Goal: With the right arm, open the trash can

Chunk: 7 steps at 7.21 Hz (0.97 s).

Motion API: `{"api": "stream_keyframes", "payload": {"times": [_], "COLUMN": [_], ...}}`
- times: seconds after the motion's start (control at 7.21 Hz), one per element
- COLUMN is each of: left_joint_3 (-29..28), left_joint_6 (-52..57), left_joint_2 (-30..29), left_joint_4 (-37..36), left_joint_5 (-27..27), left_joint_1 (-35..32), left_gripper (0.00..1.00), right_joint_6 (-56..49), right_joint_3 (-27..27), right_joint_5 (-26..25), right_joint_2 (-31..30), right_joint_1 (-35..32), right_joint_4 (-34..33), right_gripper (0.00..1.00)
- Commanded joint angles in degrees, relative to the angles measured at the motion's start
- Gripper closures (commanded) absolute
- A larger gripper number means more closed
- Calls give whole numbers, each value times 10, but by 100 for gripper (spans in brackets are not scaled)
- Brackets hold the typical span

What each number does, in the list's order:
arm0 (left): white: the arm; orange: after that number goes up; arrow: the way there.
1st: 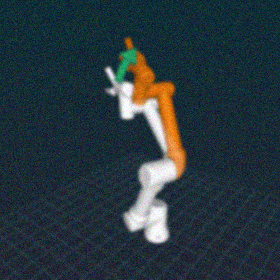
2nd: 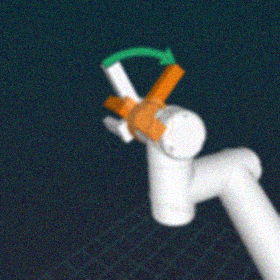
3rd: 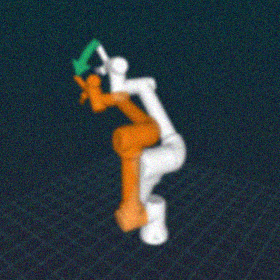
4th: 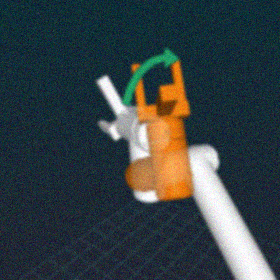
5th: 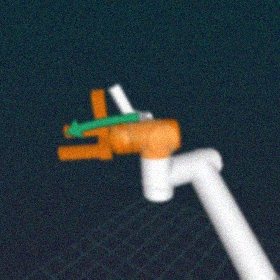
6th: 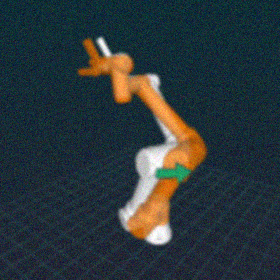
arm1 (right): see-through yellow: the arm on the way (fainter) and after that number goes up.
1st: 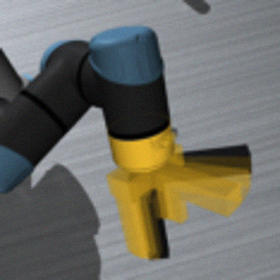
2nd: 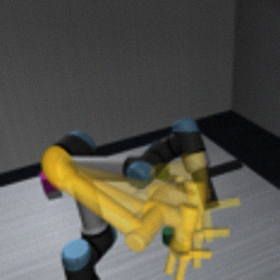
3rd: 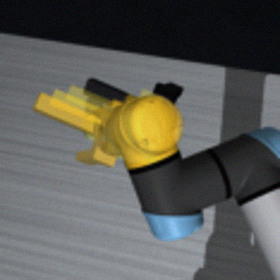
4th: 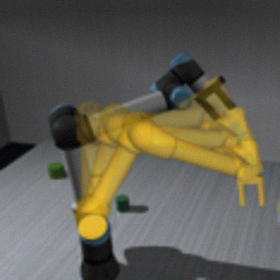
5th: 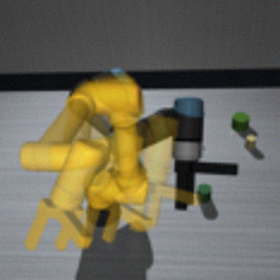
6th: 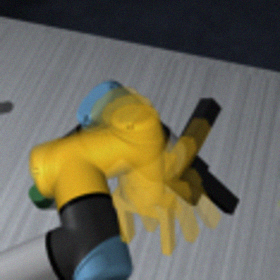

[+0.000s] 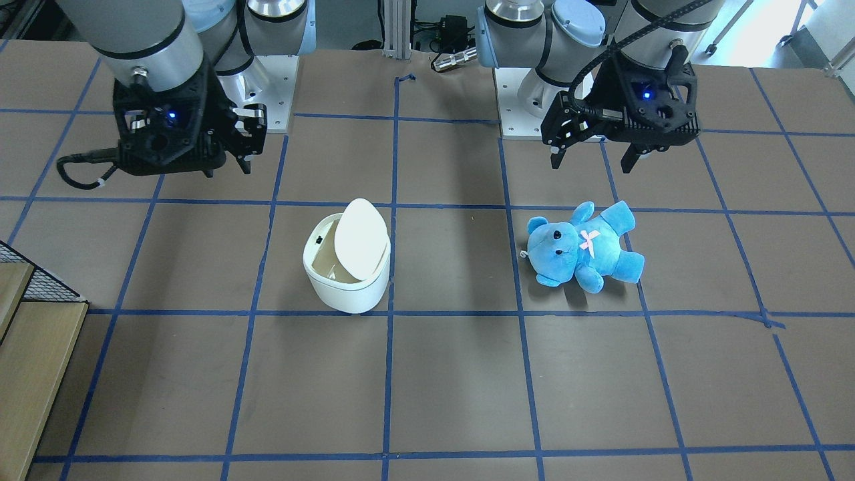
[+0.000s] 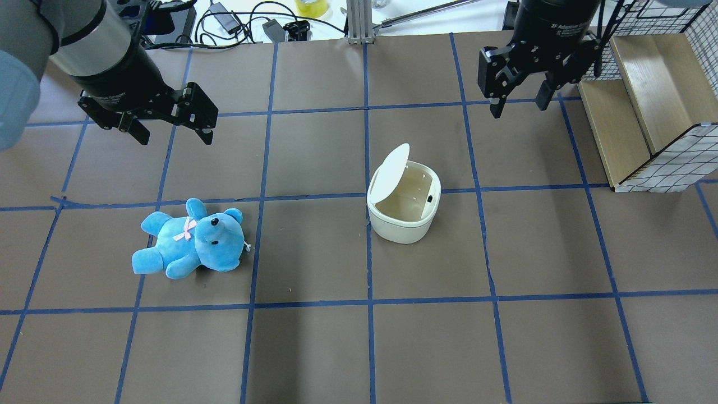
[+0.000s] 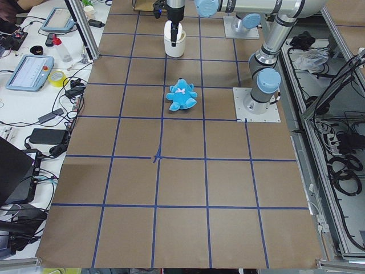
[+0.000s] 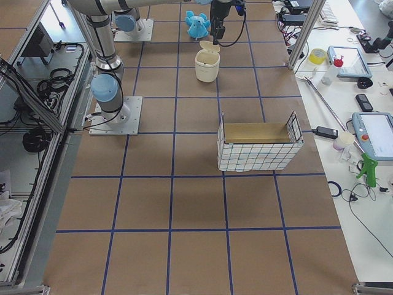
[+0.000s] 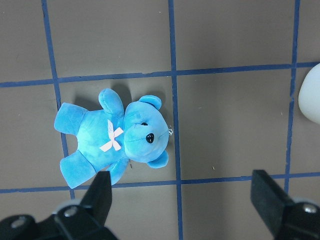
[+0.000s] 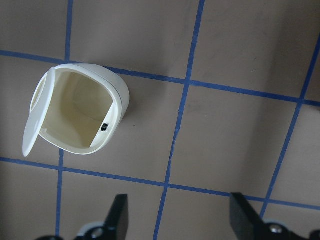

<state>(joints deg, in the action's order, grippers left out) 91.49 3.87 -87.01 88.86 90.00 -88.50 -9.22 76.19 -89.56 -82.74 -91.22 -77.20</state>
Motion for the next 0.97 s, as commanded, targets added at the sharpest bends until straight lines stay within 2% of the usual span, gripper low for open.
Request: {"api": "stream_keyframes", "payload": {"times": [0.0, 0.14, 0.55, 0.83], "left_joint_3": [0, 0, 0, 0], "left_joint_6": [0, 0, 0, 0], "left_joint_2": [0, 0, 0, 0], "left_joint_4": [0, 0, 0, 0], "left_joint_5": [0, 0, -1, 0], "left_joint_1": [0, 0, 0, 0], "left_gripper": [0, 0, 0, 0], "right_joint_6": [-41, -35, -14, -12], "right_joint_3": [2, 6, 34, 49], "right_joint_5": [4, 6, -5, -7], "right_joint_2": [-1, -1, -15, -32], "right_joint_1": [24, 25, 25, 26], "right_joint_4": [-20, -83, -149, -140], "right_gripper": [0, 0, 0, 0]}}
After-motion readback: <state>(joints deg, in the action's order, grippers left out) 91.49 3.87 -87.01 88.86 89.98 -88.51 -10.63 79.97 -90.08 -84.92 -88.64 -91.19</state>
